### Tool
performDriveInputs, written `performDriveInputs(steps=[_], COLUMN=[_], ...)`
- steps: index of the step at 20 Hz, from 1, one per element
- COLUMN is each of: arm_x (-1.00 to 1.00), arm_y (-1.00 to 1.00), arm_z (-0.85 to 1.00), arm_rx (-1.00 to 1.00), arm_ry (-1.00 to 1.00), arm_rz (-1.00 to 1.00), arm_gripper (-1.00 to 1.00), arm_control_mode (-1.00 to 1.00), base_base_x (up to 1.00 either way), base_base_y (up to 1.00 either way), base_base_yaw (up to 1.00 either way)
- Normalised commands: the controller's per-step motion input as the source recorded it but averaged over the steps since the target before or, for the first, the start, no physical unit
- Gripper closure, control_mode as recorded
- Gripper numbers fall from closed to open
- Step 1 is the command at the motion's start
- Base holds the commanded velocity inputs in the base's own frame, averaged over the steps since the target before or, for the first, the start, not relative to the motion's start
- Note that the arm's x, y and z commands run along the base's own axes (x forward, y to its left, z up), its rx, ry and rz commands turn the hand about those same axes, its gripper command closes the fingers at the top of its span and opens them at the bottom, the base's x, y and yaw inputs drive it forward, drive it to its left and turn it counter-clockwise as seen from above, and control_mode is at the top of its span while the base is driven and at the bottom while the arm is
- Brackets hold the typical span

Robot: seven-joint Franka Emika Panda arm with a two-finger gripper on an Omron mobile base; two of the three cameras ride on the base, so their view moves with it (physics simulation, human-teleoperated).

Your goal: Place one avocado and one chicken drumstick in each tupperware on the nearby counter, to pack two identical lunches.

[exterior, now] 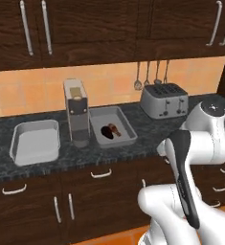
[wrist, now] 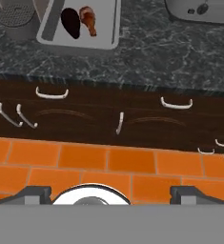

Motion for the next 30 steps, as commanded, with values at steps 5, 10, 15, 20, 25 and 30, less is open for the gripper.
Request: performDriveInputs(steps=[5,10,15,20,25,30], arm_x=[0.00,0.00,0.00,0.00,0.00,0.00], arm_y=[0.00,0.00,0.00,0.00,0.00,0.00], arm_z=[0.00,0.00,0.00,0.00,0.00,0.00], arm_rx=[0.00,0.00,0.00,0.00,0.00,0.00], arm_ry=[0.00,0.00,0.00,0.00,0.00,0.00], arm_rz=[0.00,0.00,0.00,0.00,0.00,0.00], arm_gripper=[-1.00,-1.00,-1.00,-1.00,-1.00,-1.00], arm_control_mode=[1.00,1.00,1.00,1.00,1.00,1.00], base_base_x=[-0.30,-0.22,-0.22,0.00,0.00,0.00], base_base_y=[-1.00,-1.00,-1.00,-1.00,-1.00,-1.00], base_base_yaw=[-0.12,-0.12,-0.16,-0.18,-0.11,-0.02])
